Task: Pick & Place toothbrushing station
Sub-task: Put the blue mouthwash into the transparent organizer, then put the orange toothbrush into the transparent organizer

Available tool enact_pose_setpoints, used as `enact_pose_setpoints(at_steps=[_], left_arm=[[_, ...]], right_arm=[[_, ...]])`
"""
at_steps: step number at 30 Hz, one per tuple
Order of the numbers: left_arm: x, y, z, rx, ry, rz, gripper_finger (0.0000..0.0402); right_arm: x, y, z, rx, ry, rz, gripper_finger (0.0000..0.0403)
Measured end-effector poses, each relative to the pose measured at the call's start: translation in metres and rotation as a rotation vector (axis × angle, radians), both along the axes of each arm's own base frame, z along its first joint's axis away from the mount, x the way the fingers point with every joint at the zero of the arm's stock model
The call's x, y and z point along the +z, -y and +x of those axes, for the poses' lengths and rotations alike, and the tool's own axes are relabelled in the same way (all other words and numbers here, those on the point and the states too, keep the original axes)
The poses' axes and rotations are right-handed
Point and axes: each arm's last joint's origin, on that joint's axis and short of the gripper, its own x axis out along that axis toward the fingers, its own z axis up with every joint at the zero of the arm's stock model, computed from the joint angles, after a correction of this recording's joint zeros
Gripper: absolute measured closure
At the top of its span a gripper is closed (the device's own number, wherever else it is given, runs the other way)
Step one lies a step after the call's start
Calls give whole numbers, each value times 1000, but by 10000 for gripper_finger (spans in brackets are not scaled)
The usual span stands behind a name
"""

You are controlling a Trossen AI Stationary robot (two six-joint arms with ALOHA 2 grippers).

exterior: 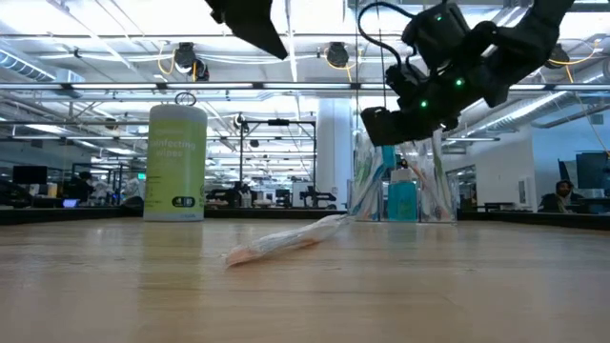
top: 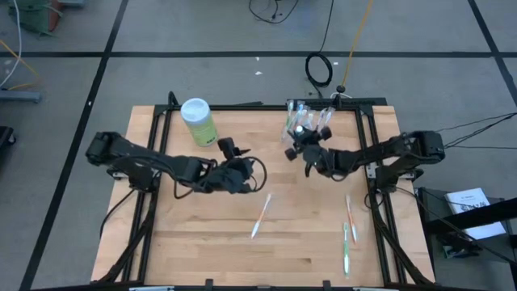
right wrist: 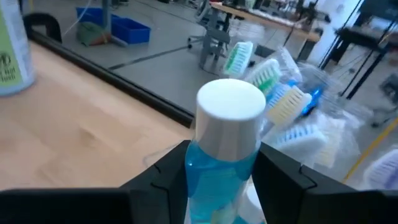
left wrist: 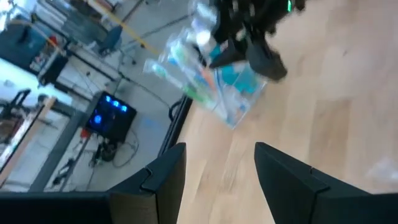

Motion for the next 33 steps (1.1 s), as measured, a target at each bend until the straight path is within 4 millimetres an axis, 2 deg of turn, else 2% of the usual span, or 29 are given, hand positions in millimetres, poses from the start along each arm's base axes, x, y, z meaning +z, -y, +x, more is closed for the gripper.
enact_pose_setpoints(at_steps=[6,10,16,22,33], left_arm=[[-2,-14,-5,81,-24,-8,206],[-2,-21,-6,150,-15,13,206],[-3,-28,-6,165,-28,6,206],[-3,-30,-6,165,-35,3,206],[-3,-30,-6,166,-32,-1,206]], right_arm=[[-2,19,-3,-17,59,67,260],[-7,20,-4,44,-18,98,259],[-9,20,-5,65,-98,79,262],[-9,23,-6,87,-189,31,244],[-10,39,-8,142,-169,88,219]])
